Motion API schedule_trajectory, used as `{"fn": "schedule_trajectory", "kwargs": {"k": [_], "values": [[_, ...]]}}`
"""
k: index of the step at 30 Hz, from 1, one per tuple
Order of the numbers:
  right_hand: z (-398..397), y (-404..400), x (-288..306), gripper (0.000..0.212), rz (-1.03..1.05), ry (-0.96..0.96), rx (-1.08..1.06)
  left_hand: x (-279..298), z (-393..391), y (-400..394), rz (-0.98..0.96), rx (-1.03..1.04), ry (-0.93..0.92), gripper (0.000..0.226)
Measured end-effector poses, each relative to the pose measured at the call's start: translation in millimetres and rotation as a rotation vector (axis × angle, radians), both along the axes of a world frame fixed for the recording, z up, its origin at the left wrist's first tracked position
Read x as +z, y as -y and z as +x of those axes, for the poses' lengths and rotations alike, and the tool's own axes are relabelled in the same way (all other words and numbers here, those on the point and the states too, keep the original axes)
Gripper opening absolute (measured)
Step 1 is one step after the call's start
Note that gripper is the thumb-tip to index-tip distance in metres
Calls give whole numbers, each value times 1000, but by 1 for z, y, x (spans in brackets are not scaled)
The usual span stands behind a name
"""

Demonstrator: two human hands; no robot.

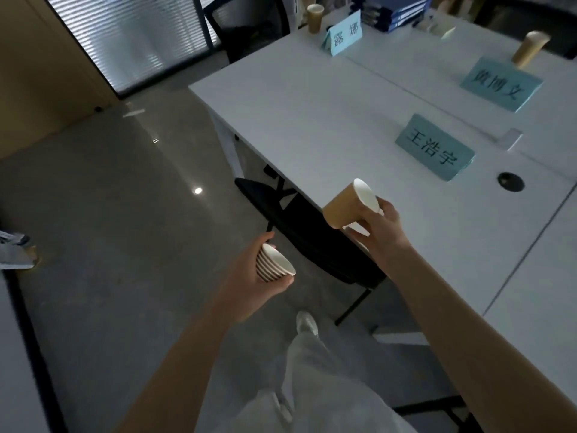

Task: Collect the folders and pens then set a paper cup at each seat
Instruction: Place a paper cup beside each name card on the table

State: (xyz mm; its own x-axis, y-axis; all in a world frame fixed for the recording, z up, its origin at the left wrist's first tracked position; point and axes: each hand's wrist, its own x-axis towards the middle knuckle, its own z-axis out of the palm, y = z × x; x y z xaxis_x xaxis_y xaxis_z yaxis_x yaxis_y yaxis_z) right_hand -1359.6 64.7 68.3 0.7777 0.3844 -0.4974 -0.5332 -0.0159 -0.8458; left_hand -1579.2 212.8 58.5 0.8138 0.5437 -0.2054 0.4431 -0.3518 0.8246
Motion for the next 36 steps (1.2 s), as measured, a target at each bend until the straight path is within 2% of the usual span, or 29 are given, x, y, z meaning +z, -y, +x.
{"fn": "schedule_trajectory", "kwargs": {"k": [7, 12, 18, 22, 25, 29, 34, 36], "values": [[114, -22, -43, 69, -442, 245, 4, 14, 88, -41, 43, -24, -19, 82], [151, -14, -84, 76, -643, 320, -8, 9, 121, -61, 36, -34, -30, 83], [156, -8, -109, 78, -695, 314, -5, 0, 139, -74, 51, -44, -48, 82], [146, -1, -114, 93, -748, 230, -14, -5, 150, -81, 21, -35, -51, 82], [129, 3, -120, 84, -831, 117, 90, -7, 157, -86, -39, -15, -43, 80], [104, -17, -109, 63, -843, 71, 293, -8, 158, -92, -53, 15, -49, 75], [83, -94, -59, 18, -569, 201, 528, -9, 147, -116, -52, 82, -49, 60], [73, -134, -30, 16, -442, 297, 612, -9, 139, -134, -11, 109, -43, 60]]}}
